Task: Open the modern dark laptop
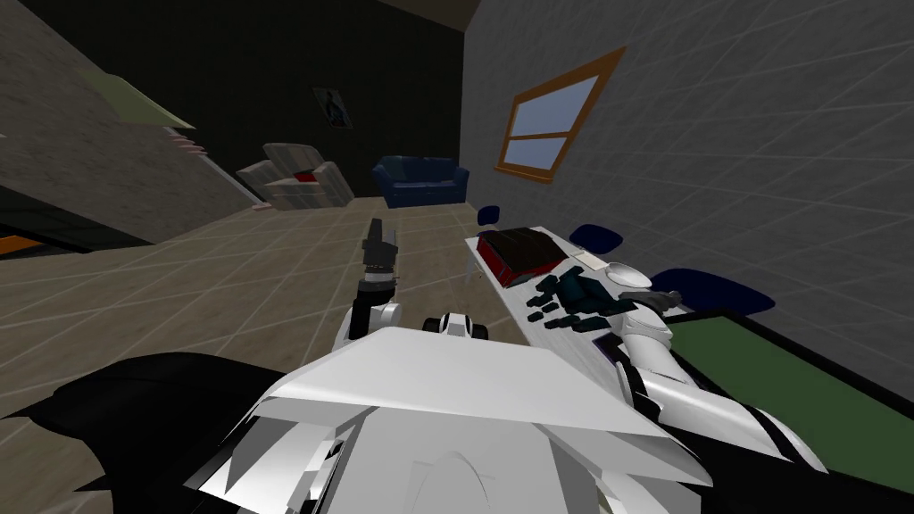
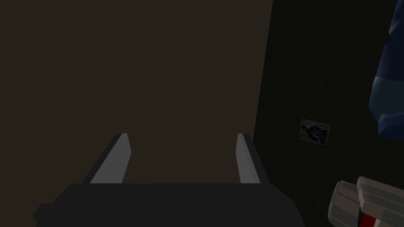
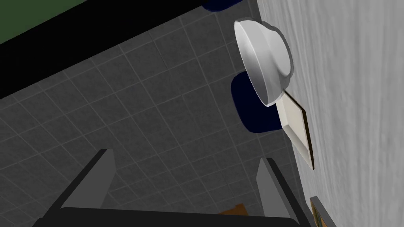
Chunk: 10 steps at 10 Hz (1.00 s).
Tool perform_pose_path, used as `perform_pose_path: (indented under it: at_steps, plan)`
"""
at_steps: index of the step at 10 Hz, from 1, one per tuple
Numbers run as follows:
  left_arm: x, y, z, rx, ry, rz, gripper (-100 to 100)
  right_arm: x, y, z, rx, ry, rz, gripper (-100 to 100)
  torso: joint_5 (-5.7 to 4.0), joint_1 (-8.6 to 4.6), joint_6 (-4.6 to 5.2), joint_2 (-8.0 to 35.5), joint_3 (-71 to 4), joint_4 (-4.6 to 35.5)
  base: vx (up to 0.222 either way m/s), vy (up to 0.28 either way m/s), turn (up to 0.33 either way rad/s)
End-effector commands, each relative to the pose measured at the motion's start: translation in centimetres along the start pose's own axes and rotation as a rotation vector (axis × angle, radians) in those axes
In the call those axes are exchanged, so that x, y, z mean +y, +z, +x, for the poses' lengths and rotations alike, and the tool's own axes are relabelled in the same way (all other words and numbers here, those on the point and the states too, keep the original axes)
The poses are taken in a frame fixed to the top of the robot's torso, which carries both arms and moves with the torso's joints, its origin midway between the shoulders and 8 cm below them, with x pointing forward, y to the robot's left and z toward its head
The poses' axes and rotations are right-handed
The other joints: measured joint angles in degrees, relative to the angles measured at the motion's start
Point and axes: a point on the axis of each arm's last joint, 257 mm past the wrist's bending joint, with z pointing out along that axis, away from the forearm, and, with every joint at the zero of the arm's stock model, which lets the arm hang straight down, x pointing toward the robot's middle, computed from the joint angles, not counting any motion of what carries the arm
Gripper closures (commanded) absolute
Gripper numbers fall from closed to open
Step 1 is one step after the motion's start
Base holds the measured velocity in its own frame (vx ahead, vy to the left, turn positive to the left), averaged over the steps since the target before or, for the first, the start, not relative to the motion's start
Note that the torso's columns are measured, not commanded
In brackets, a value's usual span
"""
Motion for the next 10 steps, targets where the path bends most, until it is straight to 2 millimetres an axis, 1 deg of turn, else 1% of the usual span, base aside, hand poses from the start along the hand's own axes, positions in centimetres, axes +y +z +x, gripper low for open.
perform_pose_path:
  at_steps: [1, 2, 3, 4, 5, 6, 7, 8, 9, 10]
  plan:
    - [0.0, 0.0, 0.0, 0.000, 0.000, 0.000, 0, 1.7, -1.4, 1.3, -0.037, 0.047, -0.039, -100, -0.07, -0.02, -0.11, -0.37, -0.19, -0.12, 0.124, -0.030, 0.067]
    - [0.0, 0.0, 0.0, 0.000, 0.000, 0.000, 0, 0.5, -1.3, 2.1, -0.027, 0.048, -0.015, -100, -0.17, -0.05, -0.23, -0.64, -0.35, -0.25, 0.060, -0.003, 0.021]
    - [0.0, 0.0, 0.0, 0.000, 0.000, 0.000, 0, -0.3, -1.1, 2.3, -0.025, 0.038, 0.001, -100, -0.09, 0.01, -0.15, -0.43, -0.26, -0.18, 0.011, 0.008, 0.002]
    - [0.0, 0.0, 0.0, 0.000, 0.000, 0.000, 0, 1.8, -2.4, 3.1, -0.044, 0.079, -0.047, -100, -0.03, 0.06, -0.08, -0.13, -0.07, -0.06, 0.097, -0.018, 0.103]
    - [0.0, 0.0, 0.0, 0.000, 0.000, 0.000, 0, 1.5, -2.7, 4.1, -0.047, 0.082, -0.045, -100, -0.19, 0.03, -0.25, -0.38, -0.13, -0.16, 0.120, -0.025, 0.090]
    - [0.0, 0.0, 0.0, 0.000, 0.000, 0.000, 0, -0.1, -2.5, 5.1, -0.035, 0.087, -0.016, -100, -0.28, 0.01, -0.34, -0.60, -0.26, -0.27, 0.054, 0.000, 0.039]
    - [0.0, 0.0, 0.0, 0.000, 0.000, 0.000, 0, -1.0, -2.3, 5.6, -0.026, 0.091, 0.001, -100, -0.15, 0.02, -0.19, -0.40, -0.21, -0.18, 0.012, 0.012, 0.007]
    - [0.0, 0.0, 0.0, 0.000, 0.000, 0.000, 0, -1.1, -2.4, 5.4, -0.032, 0.065, 0.006, -100, -0.04, 0.04, -0.07, -0.13, -0.07, -0.06, -0.006, 0.010, -0.001]
    - [0.0, 0.0, 0.0, 0.000, 0.000, 0.000, 0, 0.3, -3.8, 6.8, -0.037, 0.109, -0.031, -100, 0.00, 0.04, -0.02, 0.03, 0.02, 0.01, 0.075, -0.016, 0.134]
    - [0.0, 0.0, 0.0, 0.000, 0.000, 0.000, 0, -0.5, -4.0, 7.8, -0.041, 0.098, -0.026, -100, -0.12, -0.01, -0.12, -0.24, -0.08, -0.09, 0.120, -0.030, 0.101]
